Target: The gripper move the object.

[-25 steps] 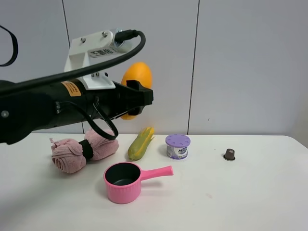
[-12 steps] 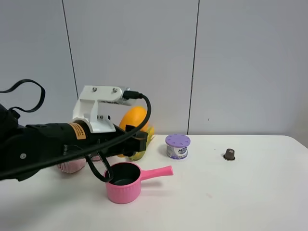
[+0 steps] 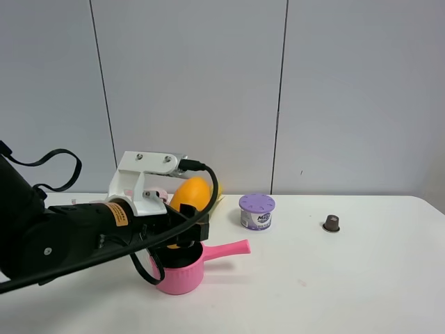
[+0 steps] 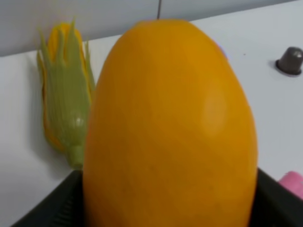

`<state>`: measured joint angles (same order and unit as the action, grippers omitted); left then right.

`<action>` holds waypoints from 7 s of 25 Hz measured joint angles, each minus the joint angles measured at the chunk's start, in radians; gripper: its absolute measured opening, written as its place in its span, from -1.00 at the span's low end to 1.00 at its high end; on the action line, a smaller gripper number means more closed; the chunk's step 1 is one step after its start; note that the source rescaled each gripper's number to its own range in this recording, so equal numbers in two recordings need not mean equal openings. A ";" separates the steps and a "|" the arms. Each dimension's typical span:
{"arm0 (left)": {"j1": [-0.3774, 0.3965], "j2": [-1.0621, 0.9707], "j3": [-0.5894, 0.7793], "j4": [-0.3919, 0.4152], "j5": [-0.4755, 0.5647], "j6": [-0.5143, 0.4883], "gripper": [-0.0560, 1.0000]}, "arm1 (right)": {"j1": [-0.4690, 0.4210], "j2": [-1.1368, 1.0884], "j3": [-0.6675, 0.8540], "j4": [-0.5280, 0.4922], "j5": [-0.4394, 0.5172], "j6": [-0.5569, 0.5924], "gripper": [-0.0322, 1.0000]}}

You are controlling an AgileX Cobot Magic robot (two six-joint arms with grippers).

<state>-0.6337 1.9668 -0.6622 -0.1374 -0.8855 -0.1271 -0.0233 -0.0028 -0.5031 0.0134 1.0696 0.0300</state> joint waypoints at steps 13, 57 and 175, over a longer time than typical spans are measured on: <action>0.028 0.019 0.000 0.024 -0.007 -0.066 -0.87 | 0.000 0.000 0.000 0.000 0.000 0.000 1.00; 0.028 0.019 0.000 0.083 0.026 -0.129 0.66 | 0.000 0.000 0.000 0.000 0.000 0.000 1.00; 0.617 -1.970 0.107 0.273 2.074 0.045 0.70 | 0.000 0.000 0.000 0.000 0.000 0.000 1.00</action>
<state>-0.0162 -0.0028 -0.5552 0.1353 1.1886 -0.0819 -0.0233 -0.0028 -0.5031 0.0134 1.0696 0.0300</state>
